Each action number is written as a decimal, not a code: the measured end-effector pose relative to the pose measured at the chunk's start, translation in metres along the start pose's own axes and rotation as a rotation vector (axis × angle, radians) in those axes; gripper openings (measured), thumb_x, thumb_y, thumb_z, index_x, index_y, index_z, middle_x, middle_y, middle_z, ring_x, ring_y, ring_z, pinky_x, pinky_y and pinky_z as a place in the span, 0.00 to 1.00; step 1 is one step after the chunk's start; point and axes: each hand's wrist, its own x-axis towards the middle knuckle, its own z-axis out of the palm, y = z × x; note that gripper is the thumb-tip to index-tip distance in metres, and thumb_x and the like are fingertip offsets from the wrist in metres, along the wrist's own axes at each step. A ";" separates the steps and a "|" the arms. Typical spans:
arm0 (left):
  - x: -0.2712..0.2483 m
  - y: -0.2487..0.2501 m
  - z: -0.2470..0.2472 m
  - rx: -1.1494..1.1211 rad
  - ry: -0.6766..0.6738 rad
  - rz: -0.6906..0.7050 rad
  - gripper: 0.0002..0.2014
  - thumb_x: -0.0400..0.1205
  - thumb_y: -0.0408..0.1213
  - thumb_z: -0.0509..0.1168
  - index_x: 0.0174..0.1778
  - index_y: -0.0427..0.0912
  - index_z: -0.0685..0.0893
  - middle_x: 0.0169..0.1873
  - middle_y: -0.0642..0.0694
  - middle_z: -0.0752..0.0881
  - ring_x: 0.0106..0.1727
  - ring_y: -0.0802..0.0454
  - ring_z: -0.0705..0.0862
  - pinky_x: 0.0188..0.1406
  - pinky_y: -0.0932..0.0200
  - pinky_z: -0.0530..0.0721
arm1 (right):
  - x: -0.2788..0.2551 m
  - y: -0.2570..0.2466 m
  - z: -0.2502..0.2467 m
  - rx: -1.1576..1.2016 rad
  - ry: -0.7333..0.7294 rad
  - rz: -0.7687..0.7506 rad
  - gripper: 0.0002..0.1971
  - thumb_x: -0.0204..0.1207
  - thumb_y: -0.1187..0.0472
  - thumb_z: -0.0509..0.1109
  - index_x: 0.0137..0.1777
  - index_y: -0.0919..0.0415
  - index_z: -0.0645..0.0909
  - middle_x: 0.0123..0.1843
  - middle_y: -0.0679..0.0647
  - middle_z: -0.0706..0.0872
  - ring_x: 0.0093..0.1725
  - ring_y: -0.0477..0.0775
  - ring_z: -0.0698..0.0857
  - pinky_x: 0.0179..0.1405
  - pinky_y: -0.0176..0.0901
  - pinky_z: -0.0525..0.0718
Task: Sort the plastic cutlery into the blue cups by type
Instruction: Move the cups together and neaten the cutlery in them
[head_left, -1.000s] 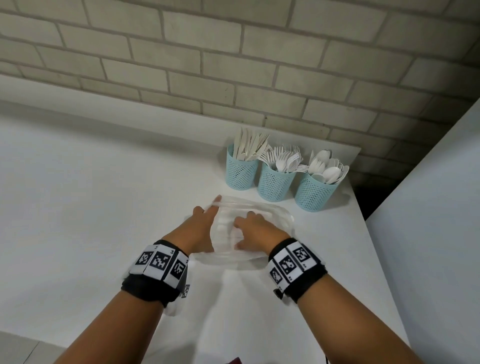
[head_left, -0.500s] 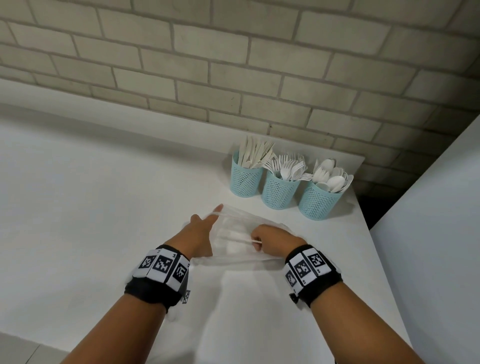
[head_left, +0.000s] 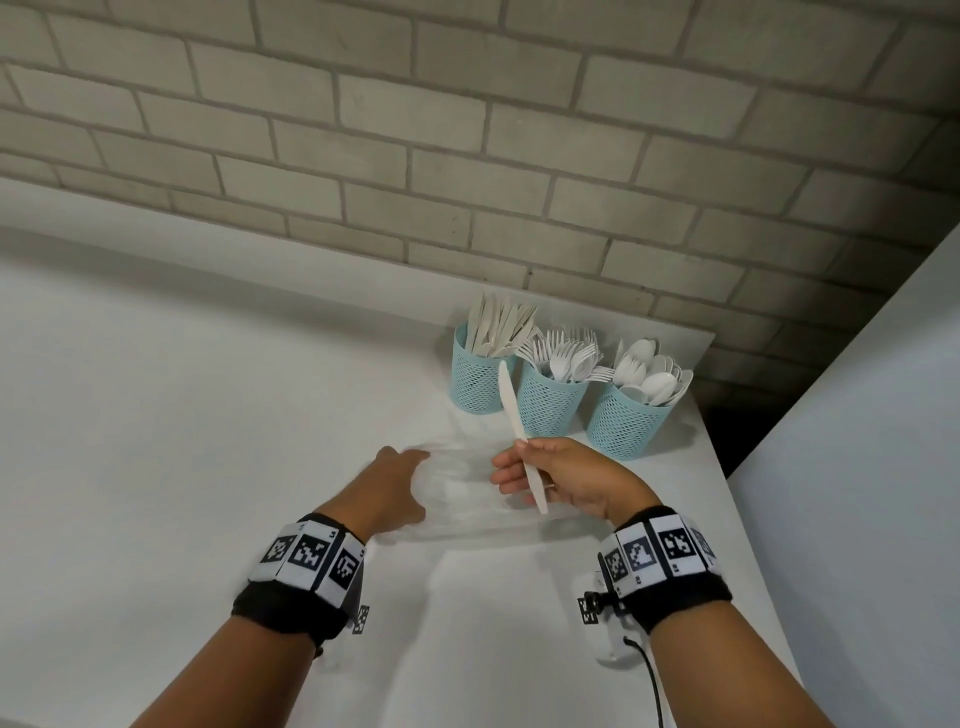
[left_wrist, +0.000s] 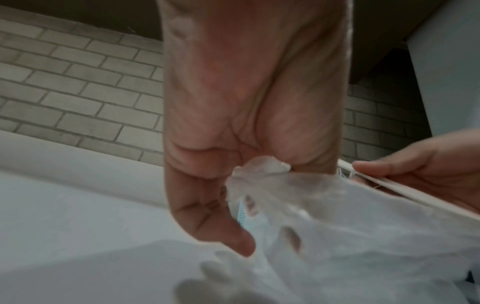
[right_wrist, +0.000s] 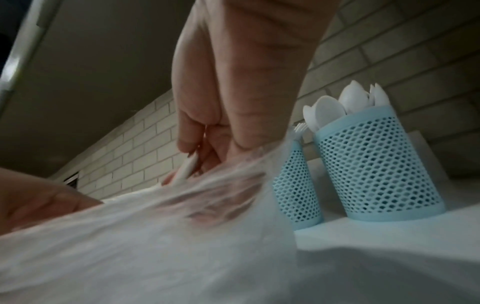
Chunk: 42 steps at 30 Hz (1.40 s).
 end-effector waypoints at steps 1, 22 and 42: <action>-0.001 0.001 -0.001 -0.002 -0.004 0.016 0.36 0.77 0.33 0.68 0.80 0.51 0.60 0.69 0.43 0.67 0.57 0.48 0.79 0.48 0.65 0.78 | -0.001 -0.003 -0.001 -0.019 0.015 -0.015 0.15 0.85 0.55 0.56 0.52 0.57 0.85 0.46 0.51 0.89 0.40 0.44 0.85 0.39 0.33 0.82; 0.034 0.057 -0.084 -0.385 0.204 0.212 0.44 0.72 0.43 0.76 0.80 0.44 0.58 0.75 0.41 0.68 0.74 0.46 0.70 0.65 0.59 0.70 | 0.048 -0.126 -0.024 -0.011 0.601 -0.480 0.04 0.82 0.62 0.64 0.50 0.58 0.81 0.46 0.54 0.87 0.46 0.51 0.87 0.43 0.36 0.88; 0.153 0.051 -0.028 -0.825 0.192 0.245 0.65 0.61 0.29 0.82 0.80 0.41 0.38 0.77 0.41 0.64 0.76 0.46 0.67 0.73 0.55 0.66 | 0.133 -0.110 -0.019 -0.899 0.682 -0.516 0.21 0.85 0.58 0.55 0.76 0.62 0.69 0.77 0.59 0.71 0.76 0.58 0.70 0.76 0.50 0.68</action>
